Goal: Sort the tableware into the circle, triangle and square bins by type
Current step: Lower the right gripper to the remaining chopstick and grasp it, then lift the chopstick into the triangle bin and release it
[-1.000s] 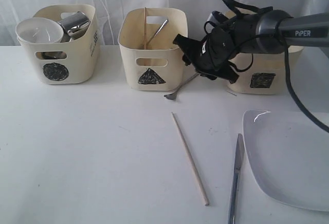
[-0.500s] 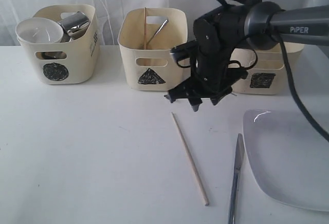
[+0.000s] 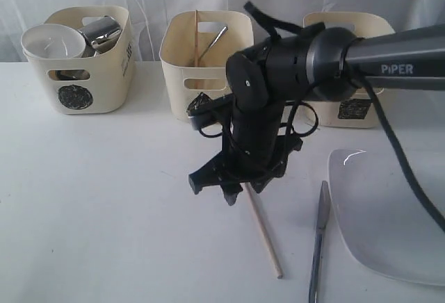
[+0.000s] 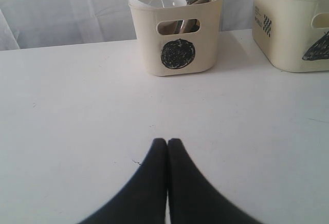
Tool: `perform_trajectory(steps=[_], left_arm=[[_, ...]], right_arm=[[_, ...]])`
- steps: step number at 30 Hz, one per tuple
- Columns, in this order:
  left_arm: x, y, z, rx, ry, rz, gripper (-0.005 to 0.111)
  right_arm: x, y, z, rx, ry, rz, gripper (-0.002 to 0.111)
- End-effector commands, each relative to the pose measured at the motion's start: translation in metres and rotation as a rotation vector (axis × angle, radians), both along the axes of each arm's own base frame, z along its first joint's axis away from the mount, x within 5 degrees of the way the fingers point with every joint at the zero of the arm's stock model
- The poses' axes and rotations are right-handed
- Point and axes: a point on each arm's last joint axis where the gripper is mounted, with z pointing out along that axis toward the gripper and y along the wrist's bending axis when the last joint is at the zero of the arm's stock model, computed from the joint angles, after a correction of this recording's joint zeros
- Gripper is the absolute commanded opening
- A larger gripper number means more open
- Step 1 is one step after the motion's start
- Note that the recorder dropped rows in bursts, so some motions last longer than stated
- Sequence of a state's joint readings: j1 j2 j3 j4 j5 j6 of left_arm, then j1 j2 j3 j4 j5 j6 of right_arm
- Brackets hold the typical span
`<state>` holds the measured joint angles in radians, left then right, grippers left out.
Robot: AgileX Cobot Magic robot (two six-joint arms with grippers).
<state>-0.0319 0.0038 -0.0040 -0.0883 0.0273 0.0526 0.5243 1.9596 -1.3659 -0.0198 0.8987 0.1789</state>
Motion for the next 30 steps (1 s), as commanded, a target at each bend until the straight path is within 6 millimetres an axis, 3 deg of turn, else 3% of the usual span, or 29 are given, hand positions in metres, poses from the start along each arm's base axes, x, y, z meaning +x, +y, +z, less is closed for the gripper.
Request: perform_trajectory(steps=[1, 8, 13, 14, 17, 19, 21, 30], left_arm=[[0.0, 0.0, -0.001, -0.012, 0.0, -0.005, 0.002], [0.0, 0.0, -0.001, -0.012, 0.0, -0.005, 0.002], [0.0, 0.0, -0.001, -0.012, 0.0, -0.005, 0.002], [0.0, 0.0, -0.001, -0.012, 0.0, -0.005, 0.002], [0.0, 0.0, -0.001, -0.012, 0.0, -0.005, 0.002], [0.0, 0.0, -0.001, -0.012, 0.0, -0.005, 0.002], [0.0, 0.0, -0.001, -0.012, 0.0, -0.005, 0.002], [0.0, 0.0, -0.001, -0.012, 0.0, -0.005, 0.002]], right_arm=[[-0.007, -0.003, -0.014, 0.008, -0.018, -0.011, 0.047], [-0.015, -0.009, -0.034, 0.022, -0.039, -0.029, 0.047], [-0.026, -0.023, -0.055, 0.032, -0.031, -0.095, 0.046], [-0.028, -0.024, -0.058, 0.033, -0.029, -0.096, 0.042], [-0.04, -0.03, -0.07, 0.017, 0.005, -0.1, 0.006], [-0.044, -0.031, -0.071, 0.023, 0.007, -0.107, 0.0], [-0.046, -0.03, -0.061, 0.086, -0.045, -0.14, 0.0], [-0.031, -0.024, 0.037, 0.48, -0.554, -0.231, 0.0]])
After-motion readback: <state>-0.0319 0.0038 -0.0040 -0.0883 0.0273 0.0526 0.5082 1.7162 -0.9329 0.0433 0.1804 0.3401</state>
